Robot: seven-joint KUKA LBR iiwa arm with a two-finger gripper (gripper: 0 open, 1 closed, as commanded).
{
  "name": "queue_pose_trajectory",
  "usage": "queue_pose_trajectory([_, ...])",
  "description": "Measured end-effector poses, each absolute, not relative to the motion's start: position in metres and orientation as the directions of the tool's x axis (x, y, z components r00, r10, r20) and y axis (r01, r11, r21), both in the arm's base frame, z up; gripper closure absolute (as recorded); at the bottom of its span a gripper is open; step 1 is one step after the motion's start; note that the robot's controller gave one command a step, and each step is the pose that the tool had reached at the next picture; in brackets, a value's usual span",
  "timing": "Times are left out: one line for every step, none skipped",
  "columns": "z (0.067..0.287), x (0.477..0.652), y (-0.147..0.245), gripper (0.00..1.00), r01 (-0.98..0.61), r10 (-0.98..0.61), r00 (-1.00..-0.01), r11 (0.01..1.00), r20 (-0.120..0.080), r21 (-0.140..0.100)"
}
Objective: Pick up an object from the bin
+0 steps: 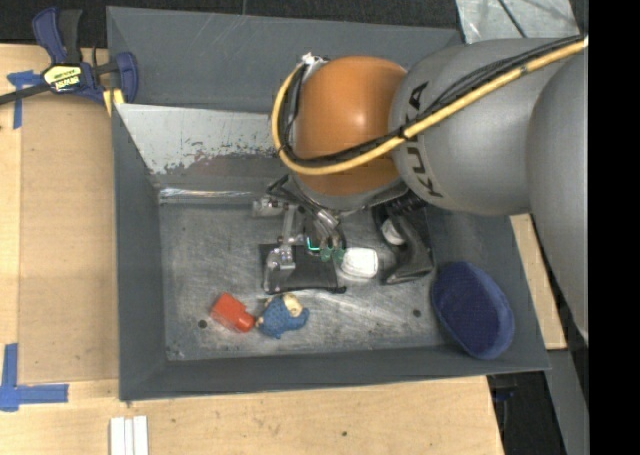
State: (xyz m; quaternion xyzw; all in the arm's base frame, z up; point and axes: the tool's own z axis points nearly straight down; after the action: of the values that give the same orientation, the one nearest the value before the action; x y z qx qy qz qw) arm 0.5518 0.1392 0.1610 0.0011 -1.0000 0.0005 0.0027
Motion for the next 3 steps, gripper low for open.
queue_pose_trajectory([0.072, 0.591, 0.058, 0.00, -0.006, -0.006, -1.000, 1.000, -0.006, 0.007])
queue_pose_trajectory([0.102, 0.581, 0.073, 0.00, 0.056, 0.056, -0.998, 0.998, -0.007, 0.002])
queue_pose_trajectory([0.101, 0.589, 0.051, 0.00, 0.052, 0.052, -0.999, 0.999, -0.007, 0.000])
